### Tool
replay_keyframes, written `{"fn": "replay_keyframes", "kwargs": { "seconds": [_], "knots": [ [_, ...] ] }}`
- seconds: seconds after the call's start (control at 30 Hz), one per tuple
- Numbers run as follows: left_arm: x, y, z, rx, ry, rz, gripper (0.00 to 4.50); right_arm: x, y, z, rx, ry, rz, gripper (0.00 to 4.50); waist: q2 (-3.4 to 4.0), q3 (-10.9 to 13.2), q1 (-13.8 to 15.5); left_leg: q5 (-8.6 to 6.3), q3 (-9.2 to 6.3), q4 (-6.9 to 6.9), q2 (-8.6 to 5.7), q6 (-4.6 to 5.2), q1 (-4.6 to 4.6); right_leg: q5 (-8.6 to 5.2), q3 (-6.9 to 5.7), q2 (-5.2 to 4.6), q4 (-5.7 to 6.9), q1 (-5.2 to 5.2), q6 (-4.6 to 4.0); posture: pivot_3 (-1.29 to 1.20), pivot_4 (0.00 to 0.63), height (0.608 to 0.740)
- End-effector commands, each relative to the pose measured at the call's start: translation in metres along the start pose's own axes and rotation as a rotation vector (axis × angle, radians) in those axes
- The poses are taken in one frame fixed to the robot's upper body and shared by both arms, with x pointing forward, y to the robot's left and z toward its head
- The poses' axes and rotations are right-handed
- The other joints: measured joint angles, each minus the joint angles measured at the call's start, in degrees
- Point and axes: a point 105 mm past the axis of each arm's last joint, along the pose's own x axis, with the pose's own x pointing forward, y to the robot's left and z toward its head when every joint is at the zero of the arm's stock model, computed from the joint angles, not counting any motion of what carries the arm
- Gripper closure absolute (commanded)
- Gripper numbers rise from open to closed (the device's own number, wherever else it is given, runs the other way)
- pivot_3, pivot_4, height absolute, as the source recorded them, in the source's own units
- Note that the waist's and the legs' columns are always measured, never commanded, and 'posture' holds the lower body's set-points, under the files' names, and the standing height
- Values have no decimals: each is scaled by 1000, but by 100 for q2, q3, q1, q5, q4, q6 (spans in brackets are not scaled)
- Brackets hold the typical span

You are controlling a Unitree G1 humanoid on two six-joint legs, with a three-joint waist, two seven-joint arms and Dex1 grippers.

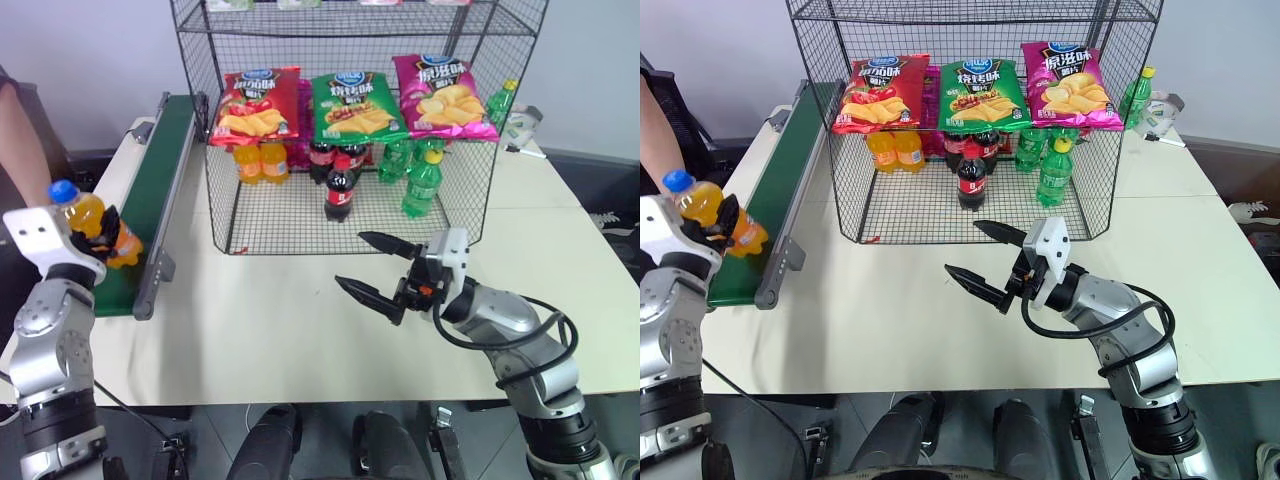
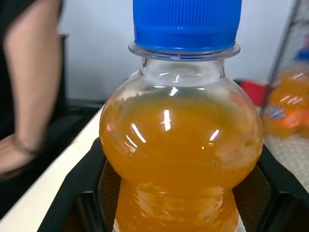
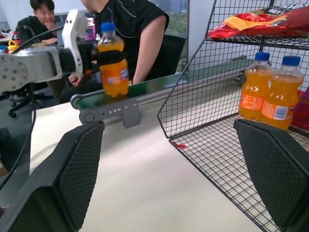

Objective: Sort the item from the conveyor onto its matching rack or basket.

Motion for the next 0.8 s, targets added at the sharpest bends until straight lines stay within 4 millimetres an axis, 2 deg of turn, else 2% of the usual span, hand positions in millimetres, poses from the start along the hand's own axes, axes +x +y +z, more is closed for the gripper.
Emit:
{"fn": "replay_keyframes", "kwargs": {
  "seconds": [0.03, 0.1, 0.2, 0.27, 0.37, 0.47, 0.53, 0.63, 0.8],
  "knots": [
    [5, -58, 67, 8, -189, -257, 1761, -2, -2, 12, -49, -26, -1, 0, -1, 0, 6, 0, 0, 0, 0, 0, -1, 0, 0, 0, 0, 0, 0, 0, 150, 740],
    [0, -93, 69, -9, -169, -421, 1761, -6, -7, 14, -62, -19, -25, 0, -1, 0, -1, 0, 0, 2, -3, 0, -1, 0, -1, -1, -1, 4, 0, 0, 150, 740],
    [-8, -131, 60, -35, -121, -567, 1761, -13, -16, 15, -81, -7, -71, 0, 2, 0, -15, 0, 6, 1, -6, 1, 0, 0, 1, -2, -3, 20, 0, 0, 150, 740],
    [-11, -151, 47, -20, -81, -626, 1761, -20, -23, 16, -93, 4, -108, 0, 4, 0, -34, 0, 7, -2, -3, 1, 1, 0, 2, 0, 0, 18, 1, 0, 150, 740],
    [-3, -172, 19, 12, -21, -621, 1761, -30, -32, 14, -114, 32, -156, 0, 4, 0, -31, 1, 7, -6, 2, 0, 0, 1, 6, 4, 6, 14, 1, 0, 150, 740],
    [8, -184, -5, 40, 14, -601, 1761, -36, -37, 13, -127, 51, -188, 0, 4, 1, -18, 2, 8, -5, 0, 1, 1, 1, 4, 5, 6, 14, 1, 0, 150, 740],
    [17, -191, -15, 7, 11, -581, 1761, -39, -39, 12, -134, 60, -204, 0, 3, 1, -3, 2, 8, -3, -1, 1, 0, 1, 2, 4, 6, 15, 2, 0, 150, 740],
    [41, -196, -35, 2, 19, -486, 1761, -44, -40, 12, -147, 64, -230, 0, -1, 3, 22, 2, 4, 3, -6, 1, -4, 1, -5, 0, 4, 17, 3, 0, 150, 740],
    [63, -202, -48, 4, -4, -418, 1761, -46, -41, 14, -156, 61, -248, 0, -1, 3, -5, 2, 5, 7, -9, 2, -5, 2, -5, -1, 4, 18, 5, 0, 150, 740]
  ]
}}
